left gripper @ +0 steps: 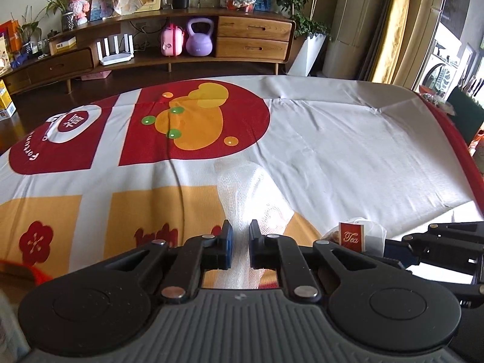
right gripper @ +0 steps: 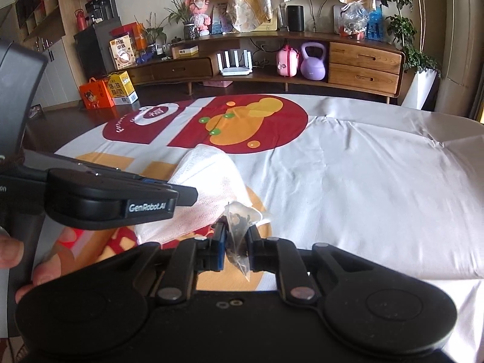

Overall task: Organize soft objects
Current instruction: 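Carry the mesh bag with the left tool over the tin while the right tool carries the tea packet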

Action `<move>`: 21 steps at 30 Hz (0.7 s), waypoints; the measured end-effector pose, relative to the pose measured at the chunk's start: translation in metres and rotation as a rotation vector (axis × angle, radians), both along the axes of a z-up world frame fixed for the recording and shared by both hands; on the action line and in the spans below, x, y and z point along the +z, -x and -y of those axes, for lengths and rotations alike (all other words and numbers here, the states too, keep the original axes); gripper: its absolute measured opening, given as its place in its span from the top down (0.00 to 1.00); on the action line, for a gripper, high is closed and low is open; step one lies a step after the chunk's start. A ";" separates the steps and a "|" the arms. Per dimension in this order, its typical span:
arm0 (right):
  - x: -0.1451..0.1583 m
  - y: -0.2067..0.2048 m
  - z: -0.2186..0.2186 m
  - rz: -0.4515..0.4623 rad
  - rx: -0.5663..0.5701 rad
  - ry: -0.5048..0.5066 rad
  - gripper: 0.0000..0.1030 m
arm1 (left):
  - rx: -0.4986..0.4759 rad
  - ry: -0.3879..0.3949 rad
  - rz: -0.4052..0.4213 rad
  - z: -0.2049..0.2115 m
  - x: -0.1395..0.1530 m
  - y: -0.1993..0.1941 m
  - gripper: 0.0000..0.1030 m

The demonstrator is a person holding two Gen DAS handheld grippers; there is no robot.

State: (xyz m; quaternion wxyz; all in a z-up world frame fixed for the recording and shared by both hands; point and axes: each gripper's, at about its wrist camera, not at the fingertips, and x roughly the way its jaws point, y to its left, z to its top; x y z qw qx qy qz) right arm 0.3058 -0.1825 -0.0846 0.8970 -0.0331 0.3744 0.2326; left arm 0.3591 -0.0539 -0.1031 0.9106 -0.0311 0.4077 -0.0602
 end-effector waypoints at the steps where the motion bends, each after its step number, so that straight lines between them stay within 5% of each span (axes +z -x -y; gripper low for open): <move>1: 0.003 0.004 0.000 -0.001 0.004 -0.003 0.88 | 0.001 0.003 0.001 -0.001 0.003 0.005 0.90; 21: 0.069 0.086 -0.013 0.036 0.052 -0.022 0.88 | 0.034 0.046 0.032 -0.034 0.062 0.107 0.90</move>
